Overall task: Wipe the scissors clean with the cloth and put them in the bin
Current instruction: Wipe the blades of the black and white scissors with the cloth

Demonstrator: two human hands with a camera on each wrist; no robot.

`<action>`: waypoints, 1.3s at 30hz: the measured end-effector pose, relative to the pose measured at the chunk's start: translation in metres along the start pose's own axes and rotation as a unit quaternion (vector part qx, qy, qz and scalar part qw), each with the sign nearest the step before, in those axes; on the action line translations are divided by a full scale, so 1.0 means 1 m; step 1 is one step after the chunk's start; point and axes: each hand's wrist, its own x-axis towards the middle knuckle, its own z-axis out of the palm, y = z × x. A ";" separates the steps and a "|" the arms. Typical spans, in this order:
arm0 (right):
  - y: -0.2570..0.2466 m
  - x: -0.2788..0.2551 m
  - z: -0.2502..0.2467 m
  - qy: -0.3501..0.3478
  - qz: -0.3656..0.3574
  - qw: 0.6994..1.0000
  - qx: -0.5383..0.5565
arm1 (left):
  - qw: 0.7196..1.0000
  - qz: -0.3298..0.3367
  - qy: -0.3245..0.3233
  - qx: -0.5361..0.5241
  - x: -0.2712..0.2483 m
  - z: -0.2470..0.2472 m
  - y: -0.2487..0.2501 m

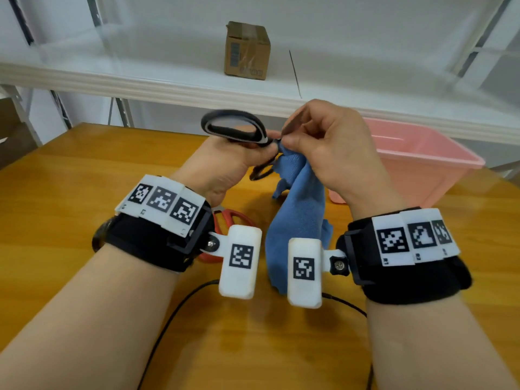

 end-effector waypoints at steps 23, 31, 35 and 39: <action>-0.005 0.004 -0.014 0.038 0.005 0.999 -0.011 | 0.967 -0.118 0.055 -0.220 0.006 -0.015 0.000; 0.001 0.000 -0.036 0.063 -0.007 0.993 -0.096 | 0.963 -0.142 0.041 -0.224 0.005 -0.025 -0.002; -0.006 0.001 -0.020 0.017 -0.012 0.996 -0.091 | 0.962 -0.160 -0.030 -0.219 0.002 -0.018 -0.002; -0.014 0.000 -0.004 -0.040 -0.017 0.995 -0.093 | 0.965 -0.157 -0.068 -0.200 0.000 -0.013 -0.002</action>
